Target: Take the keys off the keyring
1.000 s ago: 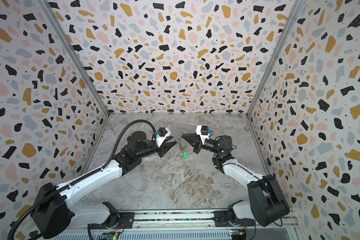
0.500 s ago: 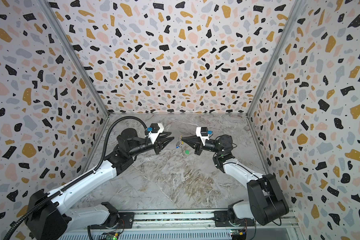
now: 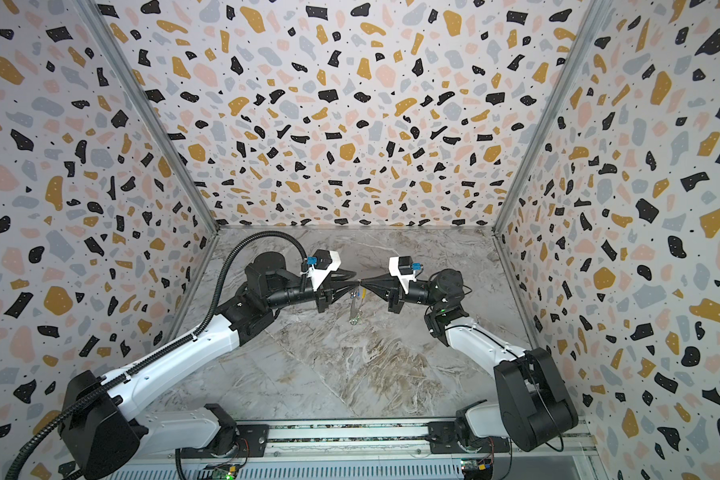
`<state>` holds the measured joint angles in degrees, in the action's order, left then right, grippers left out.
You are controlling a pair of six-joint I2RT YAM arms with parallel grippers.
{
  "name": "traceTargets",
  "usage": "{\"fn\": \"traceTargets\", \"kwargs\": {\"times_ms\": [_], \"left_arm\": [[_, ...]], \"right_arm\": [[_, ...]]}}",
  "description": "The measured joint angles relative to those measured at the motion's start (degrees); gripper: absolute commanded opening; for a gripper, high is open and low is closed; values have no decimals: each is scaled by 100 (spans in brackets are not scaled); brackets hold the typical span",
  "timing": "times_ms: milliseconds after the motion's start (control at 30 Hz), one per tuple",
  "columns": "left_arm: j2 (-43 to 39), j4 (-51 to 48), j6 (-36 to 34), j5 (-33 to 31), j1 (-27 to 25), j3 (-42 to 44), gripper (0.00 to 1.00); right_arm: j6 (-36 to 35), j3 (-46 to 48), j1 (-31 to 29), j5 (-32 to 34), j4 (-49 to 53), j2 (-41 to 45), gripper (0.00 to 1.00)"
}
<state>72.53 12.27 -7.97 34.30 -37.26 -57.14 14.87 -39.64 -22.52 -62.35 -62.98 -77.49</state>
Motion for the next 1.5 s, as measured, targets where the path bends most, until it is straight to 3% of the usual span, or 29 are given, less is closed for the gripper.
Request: {"fn": "traceTargets", "kwargs": {"times_ms": [167, 700, 800, 900, 967, 1033, 1300, 1500], "left_arm": [[7, -175, -70, -105, 0, 0, 28], [28, -223, -199, 87, -4, -24, 0], [66, -245, -216, 144, -2, -76, 0], [74, -343, -297, 138, -4, -122, 0], [116, -610, -398, -28, -37, -267, 0], [267, -1075, -601, -275, -90, -614, 0], [890, -2750, -1307, -909, -238, -1991, 0], [1281, -3657, -1744, -1154, -442, -2649, 0]], "right_arm": [[-22, 0, 0, -7, 39, 44, 0], [76, -7, 13, -136, -74, 22, 0], [157, -7, 24, -136, -162, -11, 0], [166, -7, 46, -129, -173, -13, 24], [98, -7, 111, -105, -116, 7, 33], [-118, -9, 192, -20, 151, 146, 36], [-2389, -691, 317, 822, 2828, 986, 33], [-2894, -706, 199, 944, 3528, 914, 26]]}}
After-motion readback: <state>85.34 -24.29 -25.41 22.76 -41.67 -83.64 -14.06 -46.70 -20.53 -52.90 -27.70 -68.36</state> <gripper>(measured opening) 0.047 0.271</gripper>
